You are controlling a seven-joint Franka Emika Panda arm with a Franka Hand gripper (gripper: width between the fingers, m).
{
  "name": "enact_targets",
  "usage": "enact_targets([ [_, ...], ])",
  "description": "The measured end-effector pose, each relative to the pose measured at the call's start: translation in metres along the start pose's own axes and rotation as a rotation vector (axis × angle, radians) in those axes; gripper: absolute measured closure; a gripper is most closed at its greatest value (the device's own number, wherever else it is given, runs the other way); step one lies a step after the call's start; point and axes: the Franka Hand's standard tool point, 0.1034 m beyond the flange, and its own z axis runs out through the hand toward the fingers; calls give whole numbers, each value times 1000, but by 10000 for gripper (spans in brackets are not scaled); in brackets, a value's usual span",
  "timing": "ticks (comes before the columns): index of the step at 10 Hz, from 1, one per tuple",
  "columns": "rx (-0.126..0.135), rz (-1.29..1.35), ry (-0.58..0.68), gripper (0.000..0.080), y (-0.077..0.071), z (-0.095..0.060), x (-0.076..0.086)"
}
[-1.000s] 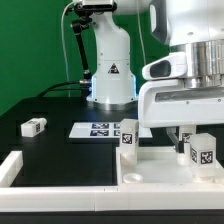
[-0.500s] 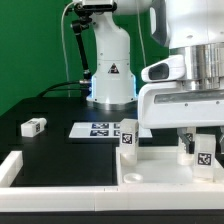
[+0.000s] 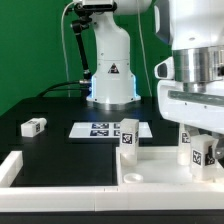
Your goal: Assemble square table
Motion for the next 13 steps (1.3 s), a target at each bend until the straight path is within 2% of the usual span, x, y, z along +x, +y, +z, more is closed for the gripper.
enact_targets([
  [1,27,179,-36,508,0,0,2],
  [3,32,261,-43,508,0,1,0],
  [4,32,237,-43,420,0,1,0],
  [5,32,224,-42,274,0,1,0],
  [6,32,63,-32,190,-1,0,-2],
  [7,32,-173,-15,190,-3,-2,-3],
  [8,31,-219,-13,158,-2,-1,-2],
  [11,29,-443,-8,151,-2,-1,-1],
  [13,-6,-895,44,151,-7,-5,1],
])
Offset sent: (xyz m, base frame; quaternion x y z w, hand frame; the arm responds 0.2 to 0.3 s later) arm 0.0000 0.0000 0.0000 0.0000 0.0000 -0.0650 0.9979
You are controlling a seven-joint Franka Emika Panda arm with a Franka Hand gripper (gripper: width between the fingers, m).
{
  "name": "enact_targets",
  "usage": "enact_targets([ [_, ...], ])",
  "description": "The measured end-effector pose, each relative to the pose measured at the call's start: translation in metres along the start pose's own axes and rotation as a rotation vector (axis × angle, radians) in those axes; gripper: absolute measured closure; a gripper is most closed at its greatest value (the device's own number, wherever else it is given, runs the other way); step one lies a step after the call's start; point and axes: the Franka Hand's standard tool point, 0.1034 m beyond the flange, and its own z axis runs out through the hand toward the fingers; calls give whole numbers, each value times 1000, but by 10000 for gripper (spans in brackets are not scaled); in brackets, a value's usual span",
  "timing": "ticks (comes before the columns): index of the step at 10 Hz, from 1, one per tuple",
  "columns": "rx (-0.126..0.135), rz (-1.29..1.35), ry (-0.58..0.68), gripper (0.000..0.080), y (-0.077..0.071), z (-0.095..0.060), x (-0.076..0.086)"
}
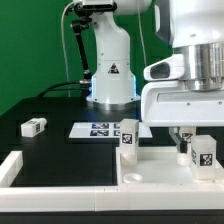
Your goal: Assemble square table
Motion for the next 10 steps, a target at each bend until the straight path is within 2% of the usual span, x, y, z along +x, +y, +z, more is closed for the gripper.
enact_targets([
  [1,-10,-216,2,151,0,0,0],
  [3,-7,-155,1,151,1,1,0],
  [4,-8,-154,1,240,1,1,0],
  [5,-7,-81,1,375,0,1,-1],
  [6,-7,-30,0,375,0,1,-1],
  [7,-10,60,-1,506,3,2,-1],
  [10,-12,318,0,506,5,2,0],
])
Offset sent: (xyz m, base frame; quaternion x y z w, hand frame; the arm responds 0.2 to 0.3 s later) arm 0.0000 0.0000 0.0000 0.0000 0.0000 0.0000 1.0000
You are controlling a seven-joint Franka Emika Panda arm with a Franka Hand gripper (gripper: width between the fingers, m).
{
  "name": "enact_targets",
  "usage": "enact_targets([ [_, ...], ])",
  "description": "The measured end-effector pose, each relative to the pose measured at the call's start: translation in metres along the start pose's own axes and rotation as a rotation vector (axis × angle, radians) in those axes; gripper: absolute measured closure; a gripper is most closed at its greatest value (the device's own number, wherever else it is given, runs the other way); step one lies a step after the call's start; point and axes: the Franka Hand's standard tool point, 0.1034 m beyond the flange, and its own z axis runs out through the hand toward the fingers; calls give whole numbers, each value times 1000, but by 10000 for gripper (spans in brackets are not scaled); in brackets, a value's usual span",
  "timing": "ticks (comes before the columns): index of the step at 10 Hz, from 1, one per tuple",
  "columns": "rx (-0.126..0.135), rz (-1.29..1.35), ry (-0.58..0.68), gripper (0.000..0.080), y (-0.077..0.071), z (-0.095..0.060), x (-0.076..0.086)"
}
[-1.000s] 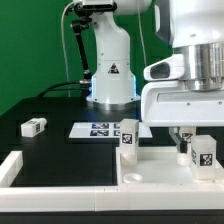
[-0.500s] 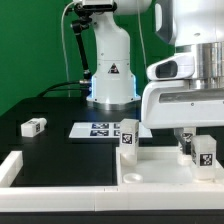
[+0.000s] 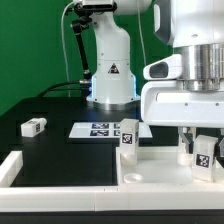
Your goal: Assemble square table
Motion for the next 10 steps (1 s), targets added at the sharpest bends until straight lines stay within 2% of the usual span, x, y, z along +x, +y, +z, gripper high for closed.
enact_targets([
  [2,-20,408,-55,507,1,-1,-3],
  [3,3,632,-82,508,1,0,-2],
  [4,45,882,-114,508,2,2,-1],
  [6,43,1046,-124,508,1,3,-2],
  [8,41,936,-120,507,1,3,-3],
  [9,39,758,-112,317,-1,1,-3],
  [10,48,580,-98,188,0,1,-1],
])
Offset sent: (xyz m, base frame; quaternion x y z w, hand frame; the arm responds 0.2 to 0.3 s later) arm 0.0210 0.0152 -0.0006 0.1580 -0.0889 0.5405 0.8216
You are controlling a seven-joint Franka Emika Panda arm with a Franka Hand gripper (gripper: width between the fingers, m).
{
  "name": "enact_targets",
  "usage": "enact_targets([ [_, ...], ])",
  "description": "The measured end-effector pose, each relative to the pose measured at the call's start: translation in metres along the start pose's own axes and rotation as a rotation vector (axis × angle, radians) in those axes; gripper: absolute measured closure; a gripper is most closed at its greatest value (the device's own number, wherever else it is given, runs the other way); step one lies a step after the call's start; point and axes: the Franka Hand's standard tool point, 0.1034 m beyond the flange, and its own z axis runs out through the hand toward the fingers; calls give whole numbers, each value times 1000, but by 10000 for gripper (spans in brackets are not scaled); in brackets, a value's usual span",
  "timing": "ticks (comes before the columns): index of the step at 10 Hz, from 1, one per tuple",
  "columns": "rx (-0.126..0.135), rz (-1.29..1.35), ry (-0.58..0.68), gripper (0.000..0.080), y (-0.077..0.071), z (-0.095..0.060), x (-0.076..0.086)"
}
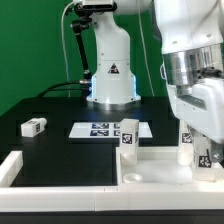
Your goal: Assemble square table
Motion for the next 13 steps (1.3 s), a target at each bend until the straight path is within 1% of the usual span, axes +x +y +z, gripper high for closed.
enact_targets([
  [1,3,-87,6,188,2,2,0],
  [2,2,-148,6,161,2,2,1],
  [4,-4,-289,13,152,3,2,2],
  [6,-83,-760,75,151,3,2,0],
  [7,-105,-883,90,151,2,2,-1],
  [8,-93,-798,85,151,2,2,-1],
  [9,-95,-811,86,276,2,2,0],
  [10,-91,-764,85,276,2,2,-1],
  [11,-84,-673,85,416,2,3,-2],
  [12,-81,-621,86,510,2,3,-2],
  [13,-77,-565,86,510,2,3,-2],
])
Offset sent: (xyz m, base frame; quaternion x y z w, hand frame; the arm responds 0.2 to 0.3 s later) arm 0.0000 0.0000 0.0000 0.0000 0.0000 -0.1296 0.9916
